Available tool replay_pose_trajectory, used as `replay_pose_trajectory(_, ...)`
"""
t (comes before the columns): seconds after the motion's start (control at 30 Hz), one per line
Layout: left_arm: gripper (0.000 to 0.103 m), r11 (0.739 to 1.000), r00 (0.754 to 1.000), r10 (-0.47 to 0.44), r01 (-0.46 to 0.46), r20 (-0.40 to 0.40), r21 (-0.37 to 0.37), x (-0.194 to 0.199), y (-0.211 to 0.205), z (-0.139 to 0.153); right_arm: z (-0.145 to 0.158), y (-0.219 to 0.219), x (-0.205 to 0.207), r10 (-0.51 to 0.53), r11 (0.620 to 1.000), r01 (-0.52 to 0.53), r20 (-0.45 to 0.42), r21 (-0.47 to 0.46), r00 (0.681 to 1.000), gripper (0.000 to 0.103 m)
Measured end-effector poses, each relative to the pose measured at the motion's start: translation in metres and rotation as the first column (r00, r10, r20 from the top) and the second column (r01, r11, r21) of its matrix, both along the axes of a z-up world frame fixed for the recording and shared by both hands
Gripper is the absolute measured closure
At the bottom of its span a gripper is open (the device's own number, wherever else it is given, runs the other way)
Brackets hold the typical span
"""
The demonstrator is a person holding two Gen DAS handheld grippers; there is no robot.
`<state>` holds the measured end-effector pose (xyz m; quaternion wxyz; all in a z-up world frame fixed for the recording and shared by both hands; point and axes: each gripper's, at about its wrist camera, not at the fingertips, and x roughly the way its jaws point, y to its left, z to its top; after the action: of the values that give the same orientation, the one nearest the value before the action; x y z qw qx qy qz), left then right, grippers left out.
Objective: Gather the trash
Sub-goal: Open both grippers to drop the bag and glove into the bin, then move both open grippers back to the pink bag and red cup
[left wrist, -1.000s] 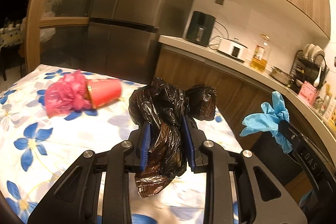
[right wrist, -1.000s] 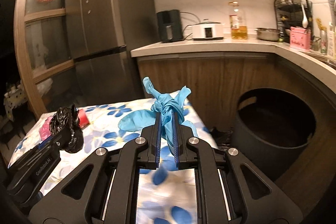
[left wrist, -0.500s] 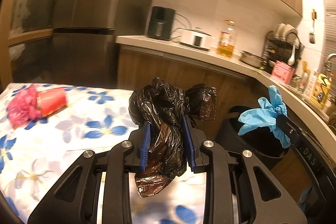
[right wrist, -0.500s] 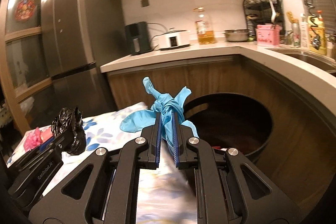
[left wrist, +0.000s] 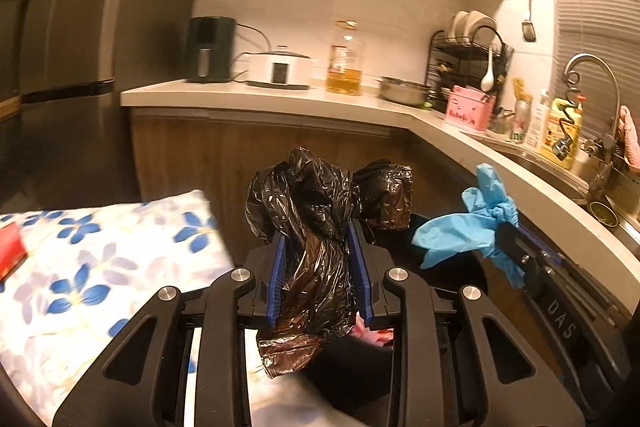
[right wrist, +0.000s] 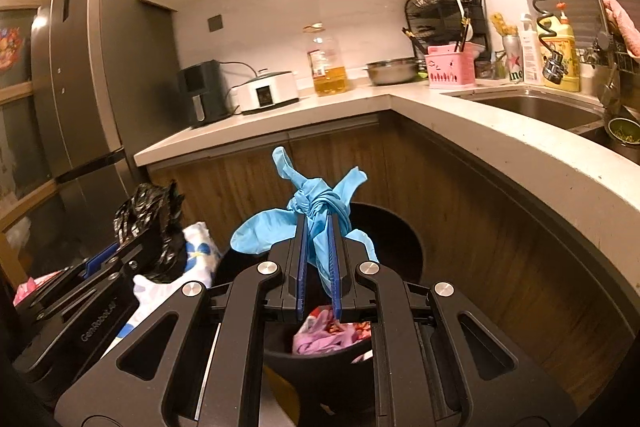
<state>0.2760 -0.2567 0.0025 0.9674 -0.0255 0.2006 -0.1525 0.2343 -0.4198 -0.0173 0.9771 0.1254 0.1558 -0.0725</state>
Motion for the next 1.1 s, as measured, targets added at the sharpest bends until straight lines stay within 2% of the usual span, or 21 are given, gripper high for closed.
replay_pose_trajectory(0.2, 0.071, 0.998, 0.998, -0.062, 0.062, -0.014, 0.005, 0.017, -0.022, -0.007, -0.002, -0.012, 0.014, 0.009, 1.000, -0.009, 0.004, 0.002, 1.000, 0.093)
replay_pose_trajectory(0.4, 0.067, 0.997, 0.996, -0.080, 0.080, -0.028, 0.006, 0.028, -0.029, -0.014, -0.005, -0.020, 0.024, 0.015, 1.000, -0.015, 0.012, 0.014, 1.000, 0.090)
replay_pose_trajectory(0.5, 0.060, 0.996, 0.995, -0.094, 0.094, -0.034, 0.008, 0.031, -0.030, -0.017, -0.008, -0.021, 0.028, 0.010, 1.000, -0.010, 0.000, 0.016, 1.000, 0.078)
replay_pose_trajectory(0.57, 0.052, 0.995, 0.995, -0.095, 0.096, -0.035, 0.017, 0.032, -0.030, -0.019, -0.010, -0.023, 0.030, 0.000, 1.000, 0.000, -0.006, 0.016, 1.000, 0.063)
replay_pose_trajectory(0.77, 0.031, 0.998, 0.997, -0.061, 0.061, -0.052, -0.003, 0.034, -0.019, -0.023, -0.014, -0.029, 0.027, -0.033, 0.999, 0.033, -0.020, 0.019, 0.999, 0.058)
replay_pose_trajectory(0.87, 0.025, 1.000, 0.998, -0.029, 0.028, -0.053, -0.009, 0.032, -0.011, -0.023, -0.015, -0.028, 0.024, -0.042, 0.999, 0.042, -0.022, 0.011, 0.999, 0.052)
replay_pose_trajectory(1.1, 0.018, 0.999, 0.997, 0.046, -0.048, -0.068, -0.022, 0.017, 0.015, -0.023, -0.011, -0.012, 0.013, -0.038, 0.999, 0.037, -0.012, -0.023, 0.999, 0.038)
